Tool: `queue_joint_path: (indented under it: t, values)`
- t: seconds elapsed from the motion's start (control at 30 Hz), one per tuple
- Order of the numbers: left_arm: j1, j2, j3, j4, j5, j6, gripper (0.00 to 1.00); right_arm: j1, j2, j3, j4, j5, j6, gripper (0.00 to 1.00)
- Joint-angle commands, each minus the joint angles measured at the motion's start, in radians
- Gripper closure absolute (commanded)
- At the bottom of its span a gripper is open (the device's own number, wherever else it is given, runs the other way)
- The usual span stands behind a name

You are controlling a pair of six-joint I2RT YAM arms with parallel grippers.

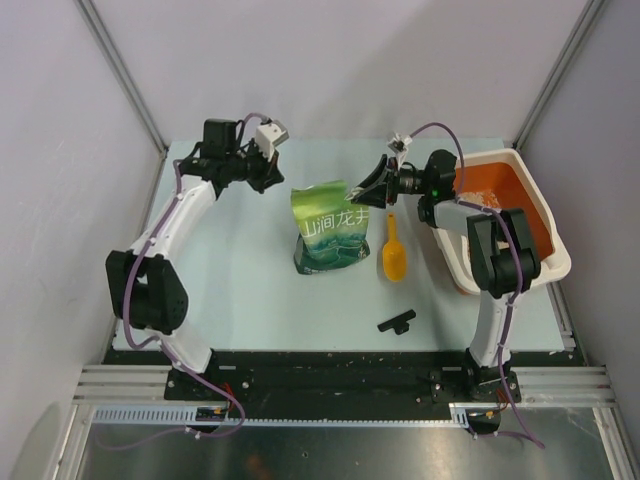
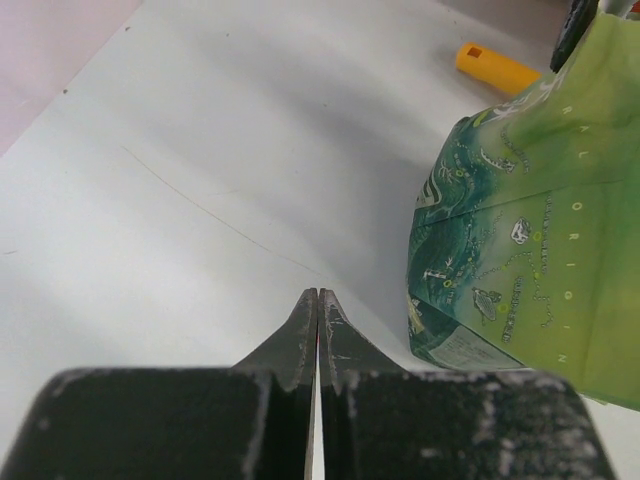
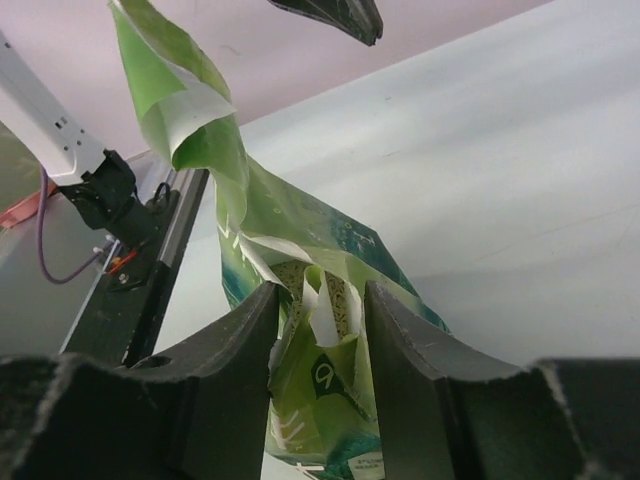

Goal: Fill the litter box with clean litter

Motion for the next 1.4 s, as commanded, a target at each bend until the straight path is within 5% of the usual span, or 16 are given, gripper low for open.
queue_joint_path:
  t: [0.0, 0.17, 0.3, 0.57, 0.67, 0.87, 1.07, 1.2, 1.37]
  values:
    - [0.001, -0.073, -0.004, -0.014, 0.003, 0.030, 1.00, 0.008, 0.037, 0.001, 0.256, -0.040, 0.192, 0.54]
    - [0.001, -0.107, -0.042, -0.018, -0.009, 0.037, 1.00, 0.013, 0.095, 0.001, 0.531, -0.064, 0.460, 0.53]
    - [0.001, -0.133, -0.068, -0.020, -0.018, 0.044, 1.00, 0.009, 0.107, 0.001, 0.567, -0.073, 0.488, 0.56]
    - [0.001, -0.187, -0.096, -0.037, -0.006, 0.025, 0.99, -0.004, 0.098, -0.001, 0.486, -0.013, 0.454, 0.93]
    - [0.001, -0.246, -0.111, -0.070, 0.020, 0.024, 0.72, -0.014, 0.051, -0.001, 0.311, 0.024, 0.341, 1.00]
    - [0.003, -0.348, -0.179, -0.190, 0.182, 0.120, 0.44, -0.007, -0.110, 0.001, -0.201, 0.079, -0.091, 1.00]
    - [-0.032, -0.293, -0.211, -0.154, 0.353, 0.076, 0.36, 0.040, -0.216, -0.001, -0.603, 0.113, -0.371, 1.00]
    - [-0.045, -0.302, -0.324, 0.217, 0.330, -0.145, 0.33, 0.075, -0.270, -0.001, -0.761, 0.148, -0.455, 1.00]
    - [-0.110, -0.233, -0.343, 0.324, 0.403, -0.188, 0.37, 0.086, -0.321, -0.001, -0.898, 0.218, -0.486, 1.00]
